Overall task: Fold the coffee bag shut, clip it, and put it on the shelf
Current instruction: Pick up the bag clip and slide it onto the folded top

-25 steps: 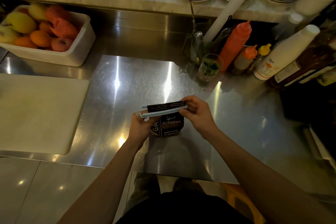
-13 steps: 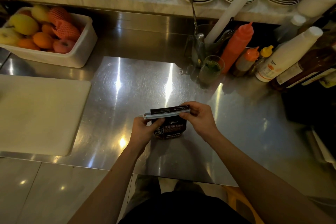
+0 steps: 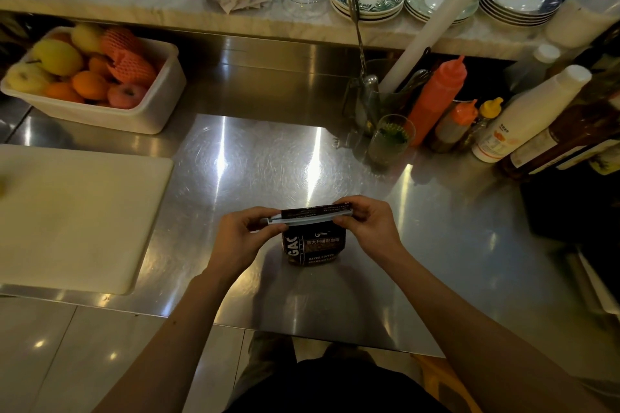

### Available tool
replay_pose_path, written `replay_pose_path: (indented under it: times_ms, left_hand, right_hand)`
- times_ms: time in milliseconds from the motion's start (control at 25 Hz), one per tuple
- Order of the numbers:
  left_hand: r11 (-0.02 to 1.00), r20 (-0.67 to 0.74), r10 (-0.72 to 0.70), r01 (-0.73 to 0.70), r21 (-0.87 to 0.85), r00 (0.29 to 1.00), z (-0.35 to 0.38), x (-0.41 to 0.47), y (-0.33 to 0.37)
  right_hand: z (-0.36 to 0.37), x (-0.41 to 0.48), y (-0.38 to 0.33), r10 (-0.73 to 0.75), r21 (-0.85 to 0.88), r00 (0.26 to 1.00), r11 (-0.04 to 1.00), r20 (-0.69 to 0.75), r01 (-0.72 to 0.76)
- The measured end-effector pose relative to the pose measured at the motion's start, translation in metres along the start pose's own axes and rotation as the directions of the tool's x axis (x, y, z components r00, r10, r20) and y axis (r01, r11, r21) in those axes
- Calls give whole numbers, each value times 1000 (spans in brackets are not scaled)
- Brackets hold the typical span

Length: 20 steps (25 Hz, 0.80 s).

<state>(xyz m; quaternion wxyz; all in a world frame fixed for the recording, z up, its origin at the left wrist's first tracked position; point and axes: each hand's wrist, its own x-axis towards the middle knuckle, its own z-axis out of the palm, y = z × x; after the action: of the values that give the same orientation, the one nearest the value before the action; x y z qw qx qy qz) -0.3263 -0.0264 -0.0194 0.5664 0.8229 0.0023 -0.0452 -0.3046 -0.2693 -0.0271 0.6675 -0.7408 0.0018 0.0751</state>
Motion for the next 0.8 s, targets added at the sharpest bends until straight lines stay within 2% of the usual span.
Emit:
replay_pose_path:
  times_ms: [160,560,800]
  left_hand:
    - [998,-27,-8,6,-65,1000,2,0,-4]
    - [997,-21,-42,40,-63,999,1,3,-5]
    - [981,-22,-84,79,-176,996,3,2,-3]
  right_hand:
    - [0,2,-1,8,-23,1000,1000,5,-7]
    - [0,4,-2,-5,-60,1000,998,11,6]
    - [0,4,-2,1,-56,1000,998,16,0]
